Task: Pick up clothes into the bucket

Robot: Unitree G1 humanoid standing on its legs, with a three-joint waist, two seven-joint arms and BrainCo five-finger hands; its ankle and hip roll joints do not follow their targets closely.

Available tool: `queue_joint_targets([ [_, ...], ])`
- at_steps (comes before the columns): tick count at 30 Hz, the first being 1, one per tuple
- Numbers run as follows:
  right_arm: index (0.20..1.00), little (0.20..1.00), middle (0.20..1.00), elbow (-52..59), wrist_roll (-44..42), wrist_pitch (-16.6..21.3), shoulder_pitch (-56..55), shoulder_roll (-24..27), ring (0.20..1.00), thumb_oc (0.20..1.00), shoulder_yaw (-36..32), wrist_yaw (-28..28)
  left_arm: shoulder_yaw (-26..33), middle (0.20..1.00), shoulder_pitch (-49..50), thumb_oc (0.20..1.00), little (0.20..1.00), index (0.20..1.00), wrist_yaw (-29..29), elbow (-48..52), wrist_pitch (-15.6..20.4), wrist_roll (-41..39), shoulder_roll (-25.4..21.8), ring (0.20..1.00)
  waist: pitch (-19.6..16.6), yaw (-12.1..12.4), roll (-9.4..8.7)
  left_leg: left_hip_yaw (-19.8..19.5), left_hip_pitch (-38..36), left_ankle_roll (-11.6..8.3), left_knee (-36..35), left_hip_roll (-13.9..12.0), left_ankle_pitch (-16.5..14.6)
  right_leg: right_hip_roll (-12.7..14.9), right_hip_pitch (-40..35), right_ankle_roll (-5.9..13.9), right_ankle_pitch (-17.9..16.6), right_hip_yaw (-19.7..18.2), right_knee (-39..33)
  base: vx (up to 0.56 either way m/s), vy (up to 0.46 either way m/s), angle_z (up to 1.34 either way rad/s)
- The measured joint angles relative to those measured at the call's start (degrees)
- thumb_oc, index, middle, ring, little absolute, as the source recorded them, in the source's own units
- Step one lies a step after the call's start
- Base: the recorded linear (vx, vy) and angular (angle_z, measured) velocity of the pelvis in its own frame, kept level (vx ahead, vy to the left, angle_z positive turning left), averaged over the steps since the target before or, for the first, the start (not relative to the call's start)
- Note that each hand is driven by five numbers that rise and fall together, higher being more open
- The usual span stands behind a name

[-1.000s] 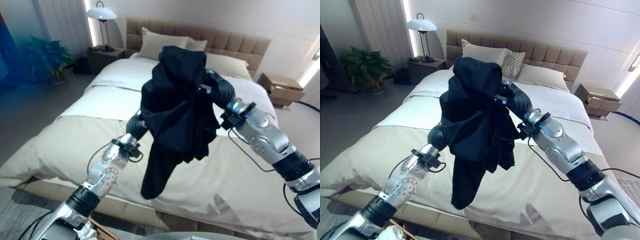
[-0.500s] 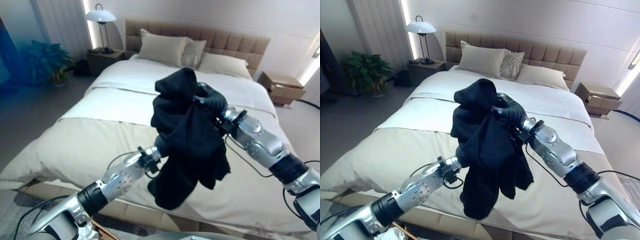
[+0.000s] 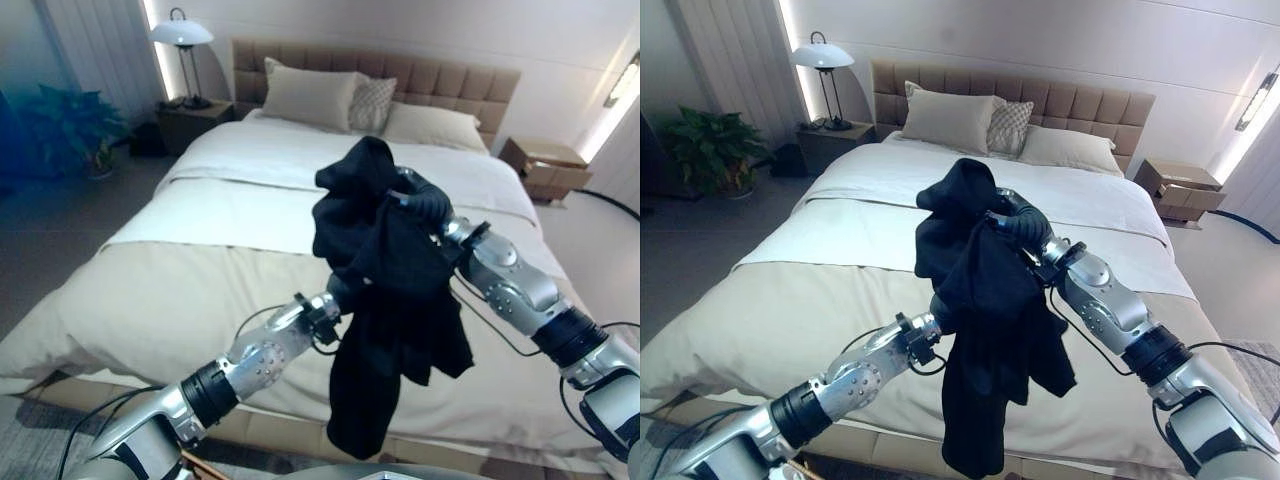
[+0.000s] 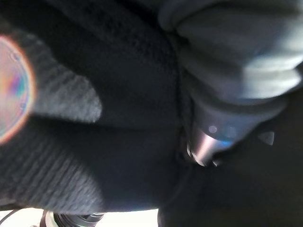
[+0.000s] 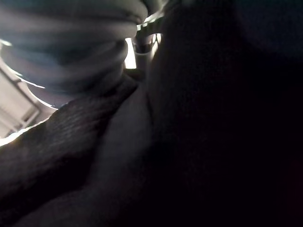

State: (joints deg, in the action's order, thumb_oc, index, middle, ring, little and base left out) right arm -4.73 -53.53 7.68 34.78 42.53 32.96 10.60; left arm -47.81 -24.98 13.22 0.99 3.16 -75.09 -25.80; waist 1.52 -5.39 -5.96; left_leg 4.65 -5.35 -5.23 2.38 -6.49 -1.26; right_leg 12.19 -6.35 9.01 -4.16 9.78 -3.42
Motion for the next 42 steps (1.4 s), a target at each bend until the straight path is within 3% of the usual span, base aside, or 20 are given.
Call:
queue_joint_targets([
  [12,0.2,0.2,0.2,-0.14,0.03,0.01,-1.12,-1.0,0.2,0.2,-1.08,-0.97,6.54,0.2,6.24,0.2,0.2,0.2,2.13,0.38,-0.06,4.46,-0.74,0.2,-0.4,0.99,0.13,-0.06,0.05,0.01,-0.02,-0.03,0.0,-0.01,0.04,0.0,0.02,0.06,0.08,0.0,0.0,0.0],
  [16,0.2,0.2,0.2,2.48,0.12,0.03,-5.58,-1.16,0.2,0.2,-3.39,-0.08,10.56,0.2,9.58,0.2,0.2,0.2,2.79,5.11,0.25,12.18,-7.86,0.2,-0.45,1.91,0.21,-0.18,0.11,0.08,-0.23,-0.06,0.04,-0.05,-0.04,0.01,0.03,0.17,-0.09,0.0,0.0,0.0],
  [24,0.2,0.2,0.2,7.76,4.46,0.04,-10.88,-3.54,0.2,0.2,-6.45,1.58,23.03,0.2,19.93,0.2,0.2,0.2,4.0,11.07,1.27,25.87,-12.55,0.2,-0.19,3.66,0.68,-0.75,0.01,0.15,-0.76,-0.02,0.11,-0.1,-0.73,0.01,0.03,0.77,-0.9,0.01,0.001,0.04],
  [32,0.2,0.2,0.2,11.57,11.53,0.2,-17.37,-6.16,0.2,0.2,-12.66,2.83,39.25,0.2,27.62,0.2,0.2,0.2,3.12,13.28,6.49,39.0,-13.01,0.2,0.71,5.32,1.94,-1.83,0.1,0.16,-1.02,0.02,0.11,-0.19,-1.73,0.14,0.12,2.07,-1.67,0.0,0.004,0.07],
  [36,0.2,0.2,0.2,7.52,14.77,0.47,-20.48,-7.9,0.2,0.2,-16.53,3.47,47.24,0.2,28.12,0.2,0.2,0.2,-2.87,11.05,10.4,48.03,-12.6,0.2,1.33,6.1,2.23,-2.56,0.2,0.18,-0.93,0.04,0.14,-0.2,-2.27,0.35,0.37,2.98,-1.67,-0.01,0.008,0.09],
  [42,0.2,0.2,0.2,-0.32,22.3,0.45,-20.15,-9.77,0.2,0.2,-12.95,5.71,48.43,0.2,27.86,0.2,0.2,0.2,-8.25,10.25,12.97,62.03,-13.22,0.2,1.5,6.39,2.34,-4.01,0.94,0.0,-0.76,0.12,0.34,-0.22,-2.67,0.61,0.58,4.45,-1.66,-0.01,-0.006,0.12],
])
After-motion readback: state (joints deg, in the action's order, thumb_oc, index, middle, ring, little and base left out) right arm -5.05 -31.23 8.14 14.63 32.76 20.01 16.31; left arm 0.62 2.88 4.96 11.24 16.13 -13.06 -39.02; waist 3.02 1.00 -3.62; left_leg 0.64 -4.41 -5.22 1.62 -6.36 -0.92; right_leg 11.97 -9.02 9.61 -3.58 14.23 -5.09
